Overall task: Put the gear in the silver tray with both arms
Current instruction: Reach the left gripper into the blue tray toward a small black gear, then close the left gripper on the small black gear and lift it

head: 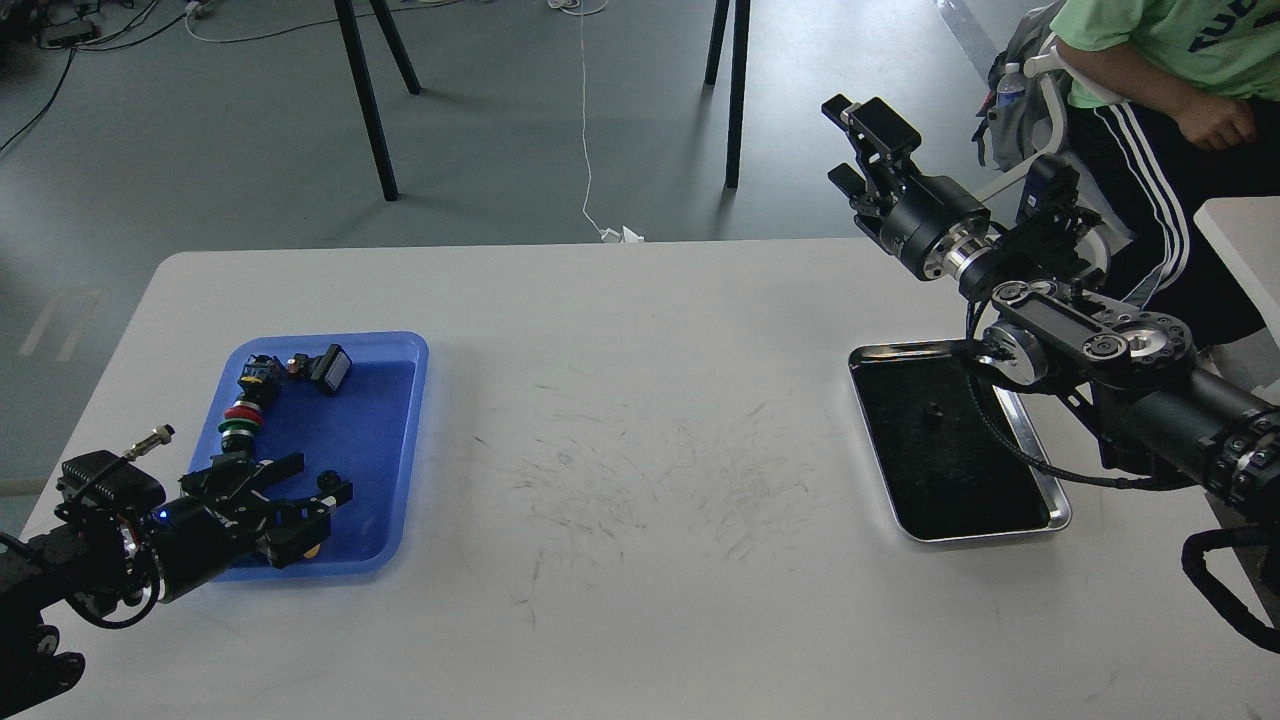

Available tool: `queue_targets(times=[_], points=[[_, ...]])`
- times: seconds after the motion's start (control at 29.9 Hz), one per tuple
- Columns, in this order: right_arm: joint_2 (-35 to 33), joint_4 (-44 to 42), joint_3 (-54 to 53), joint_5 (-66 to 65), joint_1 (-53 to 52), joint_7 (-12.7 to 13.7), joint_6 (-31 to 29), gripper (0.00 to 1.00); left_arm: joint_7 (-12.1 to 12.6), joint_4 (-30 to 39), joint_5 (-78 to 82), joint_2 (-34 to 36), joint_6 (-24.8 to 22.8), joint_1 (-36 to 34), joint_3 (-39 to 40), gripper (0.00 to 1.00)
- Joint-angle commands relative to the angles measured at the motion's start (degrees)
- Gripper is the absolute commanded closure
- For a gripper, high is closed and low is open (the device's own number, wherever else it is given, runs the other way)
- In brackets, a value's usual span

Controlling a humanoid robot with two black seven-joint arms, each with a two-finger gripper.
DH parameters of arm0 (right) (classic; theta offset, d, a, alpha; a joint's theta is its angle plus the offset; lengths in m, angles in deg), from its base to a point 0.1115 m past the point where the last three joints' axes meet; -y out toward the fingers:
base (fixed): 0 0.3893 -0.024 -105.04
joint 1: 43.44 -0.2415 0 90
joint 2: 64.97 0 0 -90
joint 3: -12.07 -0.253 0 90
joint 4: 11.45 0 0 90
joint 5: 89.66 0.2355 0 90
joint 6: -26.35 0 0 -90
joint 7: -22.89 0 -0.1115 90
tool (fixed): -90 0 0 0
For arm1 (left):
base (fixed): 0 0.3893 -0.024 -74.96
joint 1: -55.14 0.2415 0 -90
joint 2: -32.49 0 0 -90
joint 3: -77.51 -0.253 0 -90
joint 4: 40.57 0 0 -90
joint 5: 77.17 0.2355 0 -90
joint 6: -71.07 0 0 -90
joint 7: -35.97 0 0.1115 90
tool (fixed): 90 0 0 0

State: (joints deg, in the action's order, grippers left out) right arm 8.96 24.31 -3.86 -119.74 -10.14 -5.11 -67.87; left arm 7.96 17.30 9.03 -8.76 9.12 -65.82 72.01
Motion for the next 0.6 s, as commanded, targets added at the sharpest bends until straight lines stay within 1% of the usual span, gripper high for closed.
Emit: queue_targets(times=[0.0,0.13,0.27,0.4,0.57], points=[[-0.01,0.01,0.11,-0.06,-0.08,0.0,0.0,0.06,0.01,-0.03,-0.15,-0.06,-0.05,0.11,0.05,0.31],[-0.1,0.09,0.11,0.03,-0.08,0.0,0.0,0.06,0.01,-0.47,-0.24,-0.24,-0.05,0.02,0.05,0.35],[-0.1,0.18,0.2,-0.06,0.01,0.0,0.0,0.06,0.01,-1.96,-0.42,-1.64,-0.05,0.02,0.05,0.42],[-0.1,0.18,0.2,-0.06,0.01,0.0,-0.09,0.06,0.01,-2.49,-0.42,-2.61,-0.05,-0.16,-0.04,0.45],[-0.1,0.09,0.2,-0.06,0.1,0.0,-0.09,0.06,0.01,-3.54,-0.42,-2.79,-0.05,-0.33,-0.04,0.46]])
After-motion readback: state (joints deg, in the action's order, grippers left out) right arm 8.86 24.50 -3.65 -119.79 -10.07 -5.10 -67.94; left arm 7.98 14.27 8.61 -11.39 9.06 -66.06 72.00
